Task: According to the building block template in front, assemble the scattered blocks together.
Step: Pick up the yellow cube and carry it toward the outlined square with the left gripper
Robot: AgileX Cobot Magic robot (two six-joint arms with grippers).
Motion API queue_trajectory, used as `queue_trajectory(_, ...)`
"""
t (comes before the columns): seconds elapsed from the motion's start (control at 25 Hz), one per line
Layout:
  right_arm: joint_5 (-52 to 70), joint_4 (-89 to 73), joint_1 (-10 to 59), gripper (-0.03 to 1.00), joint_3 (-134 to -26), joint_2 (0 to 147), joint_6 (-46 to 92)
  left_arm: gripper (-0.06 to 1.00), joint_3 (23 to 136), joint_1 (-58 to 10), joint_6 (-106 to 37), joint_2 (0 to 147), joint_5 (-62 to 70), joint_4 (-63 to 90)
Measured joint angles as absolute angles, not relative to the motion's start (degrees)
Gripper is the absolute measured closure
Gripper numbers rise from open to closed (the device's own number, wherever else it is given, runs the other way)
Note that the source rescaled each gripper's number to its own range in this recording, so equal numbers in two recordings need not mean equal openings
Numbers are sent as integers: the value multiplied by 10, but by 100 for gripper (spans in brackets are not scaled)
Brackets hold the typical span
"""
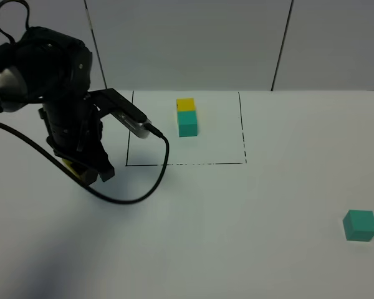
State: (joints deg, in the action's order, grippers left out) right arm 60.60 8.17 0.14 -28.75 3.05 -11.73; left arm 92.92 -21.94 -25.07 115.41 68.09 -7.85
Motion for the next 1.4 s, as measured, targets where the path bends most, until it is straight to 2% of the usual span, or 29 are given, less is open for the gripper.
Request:
queue_trajectory(0.16, 606, 82, 1, 97, -287, 30, -117, 94, 930, -242, -317, 1155, 660, -81)
queue_trajectory(0.6, 606, 82, 1, 97, -287, 30, -117, 94, 930, -243, -505, 1159, 641, 0)
queue_trajectory(1.0, 606, 82, 1, 97, -287, 30, -117, 94, 944, -306, -497, 1240, 570, -84)
queue_trajectory(1.4, 606, 82, 1, 97, -287, 30, -117, 94, 1094, -322, -522, 1327, 636, -14)
